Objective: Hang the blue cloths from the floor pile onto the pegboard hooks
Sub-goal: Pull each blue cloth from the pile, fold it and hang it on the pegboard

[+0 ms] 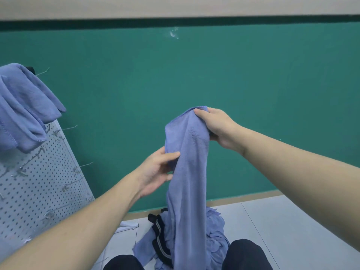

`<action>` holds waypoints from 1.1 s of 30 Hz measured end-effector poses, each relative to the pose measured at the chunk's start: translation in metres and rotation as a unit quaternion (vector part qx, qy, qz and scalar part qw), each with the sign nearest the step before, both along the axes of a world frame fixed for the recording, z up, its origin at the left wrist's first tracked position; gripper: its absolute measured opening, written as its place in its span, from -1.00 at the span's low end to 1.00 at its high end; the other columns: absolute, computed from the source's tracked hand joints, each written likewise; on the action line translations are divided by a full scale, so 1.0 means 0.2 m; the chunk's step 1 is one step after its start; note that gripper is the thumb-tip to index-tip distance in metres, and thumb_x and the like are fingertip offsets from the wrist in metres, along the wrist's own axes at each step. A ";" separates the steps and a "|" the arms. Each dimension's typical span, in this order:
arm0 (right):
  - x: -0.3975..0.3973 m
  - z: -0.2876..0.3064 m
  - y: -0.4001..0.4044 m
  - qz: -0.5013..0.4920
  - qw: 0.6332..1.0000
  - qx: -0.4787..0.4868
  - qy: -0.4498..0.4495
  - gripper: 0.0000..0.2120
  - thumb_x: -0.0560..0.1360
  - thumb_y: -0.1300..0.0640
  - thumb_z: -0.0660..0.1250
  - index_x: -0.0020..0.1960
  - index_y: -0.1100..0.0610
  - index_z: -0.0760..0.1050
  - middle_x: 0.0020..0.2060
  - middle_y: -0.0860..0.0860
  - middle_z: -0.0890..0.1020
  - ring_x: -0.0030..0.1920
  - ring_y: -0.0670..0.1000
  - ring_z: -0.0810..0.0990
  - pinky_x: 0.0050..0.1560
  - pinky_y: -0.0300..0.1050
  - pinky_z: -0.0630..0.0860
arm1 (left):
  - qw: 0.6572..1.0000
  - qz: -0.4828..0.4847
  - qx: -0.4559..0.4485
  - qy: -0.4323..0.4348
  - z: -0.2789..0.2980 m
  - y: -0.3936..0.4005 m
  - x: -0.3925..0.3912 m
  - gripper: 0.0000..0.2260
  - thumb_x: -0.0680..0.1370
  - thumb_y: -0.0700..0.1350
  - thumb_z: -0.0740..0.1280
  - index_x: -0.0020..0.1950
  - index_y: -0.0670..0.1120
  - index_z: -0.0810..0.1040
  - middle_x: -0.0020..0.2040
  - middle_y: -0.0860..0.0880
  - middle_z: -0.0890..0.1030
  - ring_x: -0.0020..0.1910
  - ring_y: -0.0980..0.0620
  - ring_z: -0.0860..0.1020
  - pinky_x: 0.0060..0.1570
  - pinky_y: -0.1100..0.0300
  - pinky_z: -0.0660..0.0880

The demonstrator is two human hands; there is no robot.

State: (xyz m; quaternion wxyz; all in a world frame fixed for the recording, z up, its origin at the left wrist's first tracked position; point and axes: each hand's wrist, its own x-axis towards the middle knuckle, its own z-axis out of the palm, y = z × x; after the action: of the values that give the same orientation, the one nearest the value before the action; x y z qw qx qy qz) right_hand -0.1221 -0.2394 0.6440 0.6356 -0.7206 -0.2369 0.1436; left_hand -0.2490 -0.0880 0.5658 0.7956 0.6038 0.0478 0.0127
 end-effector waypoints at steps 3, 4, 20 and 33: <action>0.04 -0.06 -0.01 -0.024 0.998 0.018 0.057 -0.80 0.60 0.02 0.31 0.09 0.10 0.65 0.09 0.07 0.72 -0.05 0.01 0.69 0.01 -0.07 0.64 | 0.999 0.035 -0.027 -0.032 0.01 -0.03 0.01 -0.72 0.64 -0.16 0.27 0.35 -0.02 0.51 0.20 -0.02 0.67 0.10 0.02 0.66 0.00 0.08 0.58; 0.04 -0.08 -0.02 -0.029 0.996 0.028 0.079 -0.80 0.60 0.04 0.32 0.09 0.12 0.64 0.09 0.08 0.72 -0.05 0.02 0.69 0.03 -0.06 0.63 | 0.998 0.052 -0.028 -0.039 0.02 -0.04 0.02 -0.72 0.66 -0.17 0.24 0.37 -0.03 0.49 0.22 -0.02 0.67 0.15 0.02 0.65 0.03 0.07 0.58; -0.07 -0.35 -0.16 0.171 0.969 -0.032 0.177 -0.93 0.62 0.07 0.30 0.05 0.07 0.49 -0.08 0.04 0.64 -0.07 0.06 0.64 0.31 0.13 0.53 | 0.984 0.177 -0.031 -0.013 0.15 0.00 0.09 -0.87 0.69 -0.12 0.21 0.23 -0.08 0.45 0.13 -0.08 0.68 -0.02 0.04 0.70 -0.09 0.11 0.61; -0.17 -0.22 -0.08 0.106 0.985 -0.032 0.131 -0.89 0.55 0.04 0.42 -0.02 0.06 0.54 -0.17 -0.04 0.67 -0.16 -0.03 0.61 0.09 -0.05 0.58 | 0.963 0.257 0.081 0.024 0.21 0.09 0.06 -0.89 0.67 -0.06 0.27 0.16 -0.04 0.51 0.08 0.01 0.66 -0.04 0.08 0.63 -0.15 0.16 0.53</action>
State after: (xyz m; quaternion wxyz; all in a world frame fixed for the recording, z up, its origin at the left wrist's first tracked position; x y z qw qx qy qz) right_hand -0.1552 -0.2551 0.5994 0.6193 -0.6861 -0.2222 0.3104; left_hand -0.2374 -0.0702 0.6076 0.7128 0.6335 0.2190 0.2064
